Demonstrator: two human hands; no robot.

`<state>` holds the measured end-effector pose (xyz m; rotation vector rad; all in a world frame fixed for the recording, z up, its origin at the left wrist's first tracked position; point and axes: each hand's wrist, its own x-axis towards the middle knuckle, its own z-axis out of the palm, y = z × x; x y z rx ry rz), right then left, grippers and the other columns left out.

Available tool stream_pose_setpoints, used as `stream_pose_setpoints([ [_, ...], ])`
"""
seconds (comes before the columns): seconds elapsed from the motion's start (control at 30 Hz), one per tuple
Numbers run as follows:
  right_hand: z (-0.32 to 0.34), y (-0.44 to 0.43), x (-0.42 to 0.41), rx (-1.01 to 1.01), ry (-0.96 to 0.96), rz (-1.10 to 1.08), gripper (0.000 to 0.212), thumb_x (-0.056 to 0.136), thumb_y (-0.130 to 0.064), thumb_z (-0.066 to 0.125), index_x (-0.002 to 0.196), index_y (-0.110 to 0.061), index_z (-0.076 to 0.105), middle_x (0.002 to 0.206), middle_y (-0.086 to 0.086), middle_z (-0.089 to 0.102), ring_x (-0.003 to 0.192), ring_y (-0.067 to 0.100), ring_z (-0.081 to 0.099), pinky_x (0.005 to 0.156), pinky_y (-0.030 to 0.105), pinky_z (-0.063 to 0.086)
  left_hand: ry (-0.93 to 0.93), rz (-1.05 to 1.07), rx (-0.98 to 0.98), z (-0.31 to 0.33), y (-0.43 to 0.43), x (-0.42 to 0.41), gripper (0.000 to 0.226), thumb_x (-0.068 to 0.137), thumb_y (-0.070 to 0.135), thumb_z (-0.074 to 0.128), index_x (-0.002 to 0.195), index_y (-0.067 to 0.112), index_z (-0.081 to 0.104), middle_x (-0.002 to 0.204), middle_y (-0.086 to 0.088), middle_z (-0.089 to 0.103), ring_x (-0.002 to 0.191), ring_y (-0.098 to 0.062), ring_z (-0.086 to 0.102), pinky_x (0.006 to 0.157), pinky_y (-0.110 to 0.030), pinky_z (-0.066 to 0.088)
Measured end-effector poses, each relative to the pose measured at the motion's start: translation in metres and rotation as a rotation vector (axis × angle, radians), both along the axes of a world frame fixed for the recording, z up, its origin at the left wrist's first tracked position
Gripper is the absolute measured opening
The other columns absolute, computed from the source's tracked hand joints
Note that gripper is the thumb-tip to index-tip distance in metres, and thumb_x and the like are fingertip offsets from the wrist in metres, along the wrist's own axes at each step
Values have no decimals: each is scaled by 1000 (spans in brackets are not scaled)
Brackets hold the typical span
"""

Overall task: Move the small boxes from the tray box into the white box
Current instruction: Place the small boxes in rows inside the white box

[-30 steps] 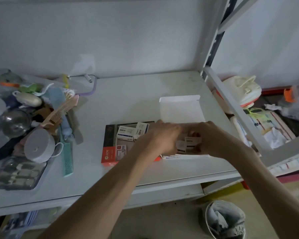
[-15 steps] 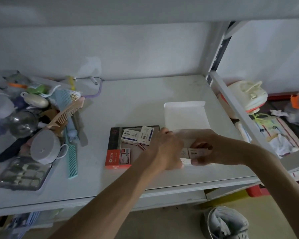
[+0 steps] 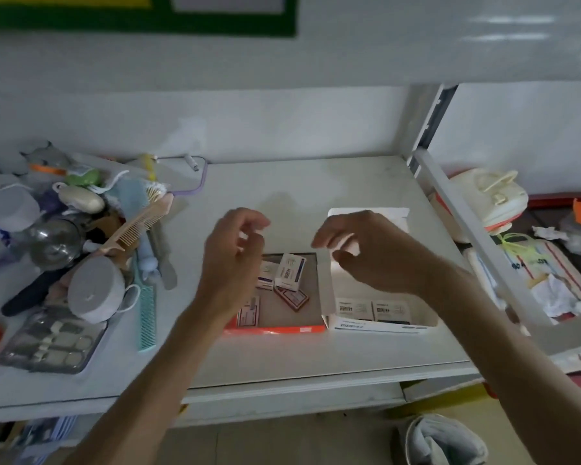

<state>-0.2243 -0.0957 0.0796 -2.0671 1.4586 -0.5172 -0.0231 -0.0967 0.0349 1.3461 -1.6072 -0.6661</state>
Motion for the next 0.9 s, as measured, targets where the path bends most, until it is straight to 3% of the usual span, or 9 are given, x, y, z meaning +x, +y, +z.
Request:
stream_pose_setpoints([
  [0.03, -5, -6, 9, 9, 60, 44, 49, 77, 7, 53, 107, -30, 64, 113, -6, 64, 108, 10, 56, 90, 28, 47, -119, 26, 65, -4, -8, 14, 36, 81, -3, 55, 105, 24, 61, 103, 13, 57, 100, -9, 49, 82, -22, 43],
  [0.1, -18, -18, 25, 17, 235, 157, 61, 74, 4, 60, 123, -31, 56, 133, -5, 53, 124, 15, 44, 104, 34, 36, -509, -146, 220, -14, -21, 30, 53, 73, -4, 60, 118, 23, 59, 117, 6, 54, 111, -10, 36, 97, -30, 37],
  [0.2, -37, -31, 46, -59, 436, 287, 61, 70, -4, 69, 125, -29, 58, 128, -3, 57, 123, 21, 46, 107, 37, 31, -797, -330, 261, -28, -25, 28, 63, 68, 4, 65, 127, 20, 55, 128, 3, 52, 118, -18, 35, 98, -37, 35],
  [0.33, -39, -36, 55, -32, 494, 312, 55, 70, -6, 69, 119, -30, 62, 120, -2, 59, 115, 22, 50, 102, 37, 34, -833, -292, 139, -34, -32, 25, 53, 69, 11, 74, 120, 17, 61, 123, 0, 53, 113, -19, 37, 94, -35, 41],
  [0.43, -38, -36, 54, -99, 482, 313, 45, 73, -12, 71, 115, -26, 65, 115, -2, 60, 110, 20, 52, 89, 29, 37, -838, -241, 55, -31, -37, 30, 42, 67, 24, 81, 107, 20, 67, 115, 3, 49, 106, -16, 35, 89, -33, 42],
  [0.6, -34, -19, 27, 5, 193, 100, 41, 69, -24, 78, 109, -25, 66, 107, -6, 63, 99, 13, 59, 81, 30, 52, -734, -145, 67, -15, -27, 32, 38, 74, 29, 75, 109, 26, 59, 105, 7, 60, 97, -14, 52, 76, -29, 47],
  [0.7, -10, 2, -2, -87, 8, -78, 32, 68, -26, 82, 98, -26, 71, 92, -10, 68, 80, 5, 62, 68, 19, 51, -558, -194, 61, 6, -13, 17, 37, 73, 33, 75, 107, 32, 58, 99, 12, 62, 91, -12, 59, 73, -33, 54],
  [0.8, 8, 18, -42, -86, 101, -216, 39, 68, -26, 83, 105, -24, 69, 96, -11, 65, 76, 6, 60, 64, 14, 48, -467, -331, 34, 28, -2, -22, 38, 71, 31, 75, 108, 30, 64, 98, 10, 63, 93, -12, 57, 78, -34, 52],
  [0.9, 1, 22, -66, 32, 296, -256, 48, 67, -19, 83, 112, -18, 67, 109, -5, 65, 85, 15, 60, 72, 28, 58, -571, -427, -7, 37, 1, -64, 37, 70, 23, 74, 107, 27, 67, 97, 5, 67, 91, -16, 58, 75, -33, 51],
])
